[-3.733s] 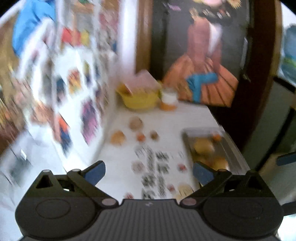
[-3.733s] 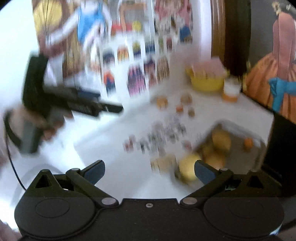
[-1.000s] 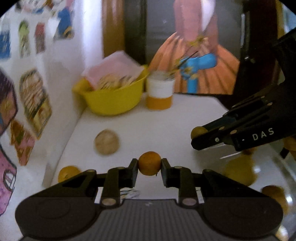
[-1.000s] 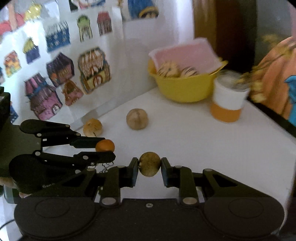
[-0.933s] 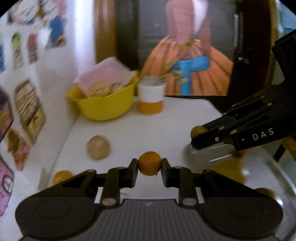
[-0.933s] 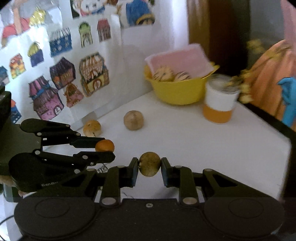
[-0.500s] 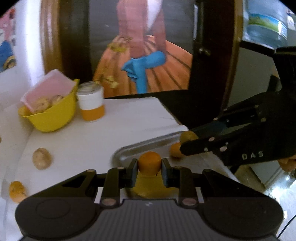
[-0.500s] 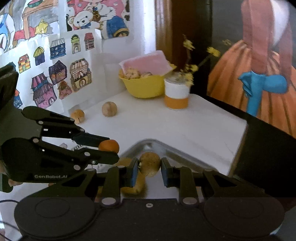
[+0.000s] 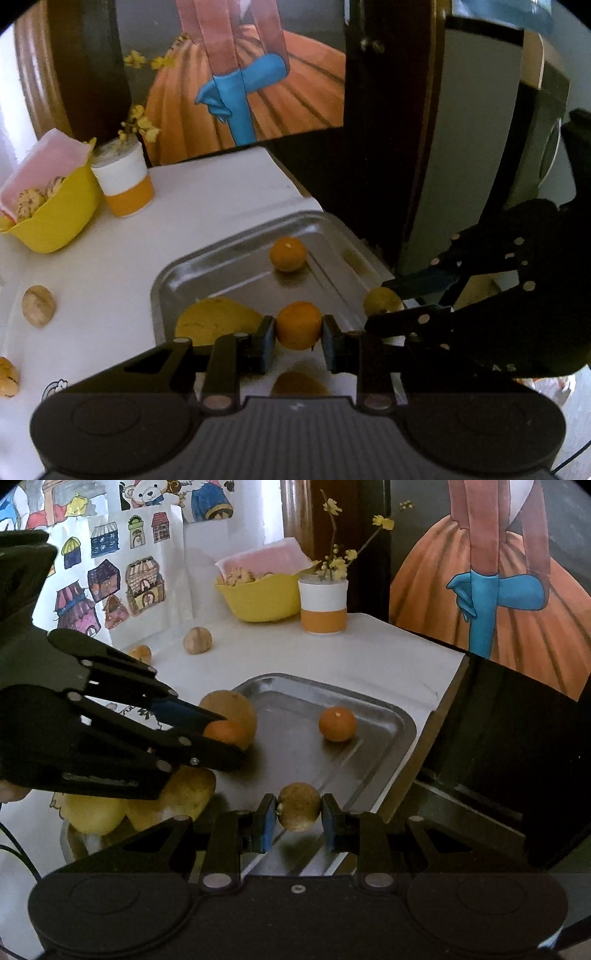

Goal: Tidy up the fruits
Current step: 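Carry the tangerine and brown fruit onto the tray and open both tools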

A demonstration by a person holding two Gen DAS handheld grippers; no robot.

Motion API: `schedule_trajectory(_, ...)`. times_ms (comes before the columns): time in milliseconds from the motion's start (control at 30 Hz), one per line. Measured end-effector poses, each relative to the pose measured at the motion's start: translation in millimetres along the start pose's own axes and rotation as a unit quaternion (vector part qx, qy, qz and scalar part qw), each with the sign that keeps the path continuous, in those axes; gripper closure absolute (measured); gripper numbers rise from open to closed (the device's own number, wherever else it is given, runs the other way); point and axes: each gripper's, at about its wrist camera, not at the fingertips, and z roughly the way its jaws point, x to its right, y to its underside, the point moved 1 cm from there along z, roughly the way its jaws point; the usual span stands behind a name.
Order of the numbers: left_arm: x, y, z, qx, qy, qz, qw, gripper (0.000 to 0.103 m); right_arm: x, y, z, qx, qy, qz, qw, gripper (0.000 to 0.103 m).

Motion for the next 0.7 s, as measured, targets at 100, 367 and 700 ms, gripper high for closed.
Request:
schedule_trajectory(100, 5, -1, 6, -0.019, -0.007, 0.004, 0.9998, 0.074, -1, 3, -1, 0.0, 0.0, -0.004, 1.0, 0.075)
schedule_trajectory(367, 7, -2, 13, -0.037, -0.008, 0.0, 0.9993, 0.074, -8, 7, -1, -0.005, -0.003, -0.022, 1.0, 0.075)
schedule_trajectory(700, 7, 1, 15, -0.039, -0.002, -0.004, 0.9992, 0.073, -11, 6, -2, -0.009, 0.004, -0.024, 1.0, 0.073)
